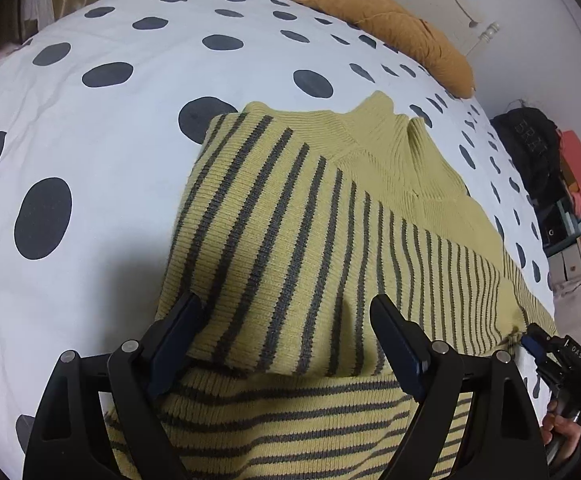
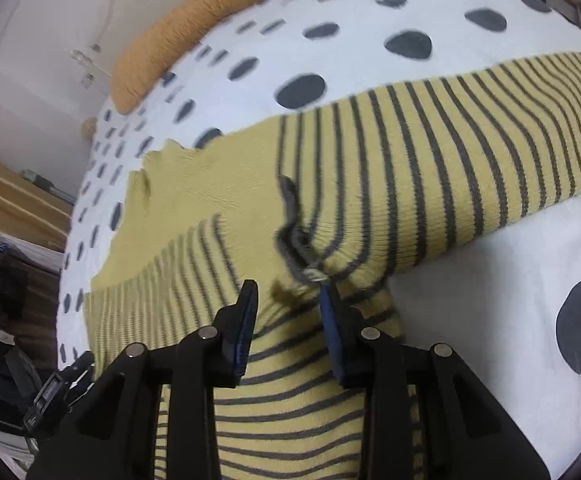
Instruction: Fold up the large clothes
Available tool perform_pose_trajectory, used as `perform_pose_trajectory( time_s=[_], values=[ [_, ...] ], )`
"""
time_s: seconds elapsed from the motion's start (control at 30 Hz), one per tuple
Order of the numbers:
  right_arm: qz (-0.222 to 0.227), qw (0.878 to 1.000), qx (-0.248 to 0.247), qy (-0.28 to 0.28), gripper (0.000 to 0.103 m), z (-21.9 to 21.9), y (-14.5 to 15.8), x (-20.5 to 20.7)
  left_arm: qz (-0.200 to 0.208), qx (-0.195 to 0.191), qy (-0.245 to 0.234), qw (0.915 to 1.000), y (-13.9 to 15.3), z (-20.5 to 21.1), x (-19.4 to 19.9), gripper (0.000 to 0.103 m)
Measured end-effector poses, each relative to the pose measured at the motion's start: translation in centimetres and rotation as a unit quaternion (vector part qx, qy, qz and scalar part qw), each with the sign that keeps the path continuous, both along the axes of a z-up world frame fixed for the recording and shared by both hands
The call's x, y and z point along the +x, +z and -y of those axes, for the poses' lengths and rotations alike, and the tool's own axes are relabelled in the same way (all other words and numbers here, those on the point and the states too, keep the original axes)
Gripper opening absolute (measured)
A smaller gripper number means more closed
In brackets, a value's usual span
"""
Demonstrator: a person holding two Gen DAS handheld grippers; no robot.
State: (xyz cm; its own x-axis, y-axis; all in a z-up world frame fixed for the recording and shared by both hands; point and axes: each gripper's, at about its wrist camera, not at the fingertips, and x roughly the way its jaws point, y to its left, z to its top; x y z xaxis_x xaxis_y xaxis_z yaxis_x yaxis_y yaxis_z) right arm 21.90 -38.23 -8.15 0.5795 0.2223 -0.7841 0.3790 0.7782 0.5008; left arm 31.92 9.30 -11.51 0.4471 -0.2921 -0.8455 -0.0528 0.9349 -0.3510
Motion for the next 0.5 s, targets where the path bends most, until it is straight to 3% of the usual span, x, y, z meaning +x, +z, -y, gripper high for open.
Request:
perform_pose_trajectory(
  time_s=[0.13,0.17,0.2,0.4,0.43,0.5],
  values=[
    [-0.012,1.000,-0.002,0.025,0.034,-0.9,-0.8,2.8,-0.005,-0.005,0.001,1.0000,0.2,-0.1,0.0,0.087],
    [-0.017,0.999,-0.016,0.034,0.028,-1.2,-1.1,3.7,-0.006,-0.006,0.000,1.0000,0.3,-0.2,-0.1,0.087],
    [-0.027,0.998,-0.039,0.035,0.005,-1.4,-1.2,4.4,-0.008,-0.006,-0.001,0.9999,0.4,-0.3,-0.1,0.087],
    [-0.012,0.990,-0.139,0.011,0.006,0.0,2.0,3.9,0.000,-0.020,0.014,0.9997,1.5,-1.9,-0.6,0.087],
    [-0.022,0.988,-0.155,0.009,0.006,0.4,1.7,3.7,0.001,-0.020,0.019,0.9996,1.5,-2.1,-0.6,0.087],
    [-0.051,0.989,-0.138,0.010,0.006,1.5,-0.5,3.6,-0.003,-0.024,0.027,0.9993,1.3,-2.3,-0.5,0.087]
  ],
)
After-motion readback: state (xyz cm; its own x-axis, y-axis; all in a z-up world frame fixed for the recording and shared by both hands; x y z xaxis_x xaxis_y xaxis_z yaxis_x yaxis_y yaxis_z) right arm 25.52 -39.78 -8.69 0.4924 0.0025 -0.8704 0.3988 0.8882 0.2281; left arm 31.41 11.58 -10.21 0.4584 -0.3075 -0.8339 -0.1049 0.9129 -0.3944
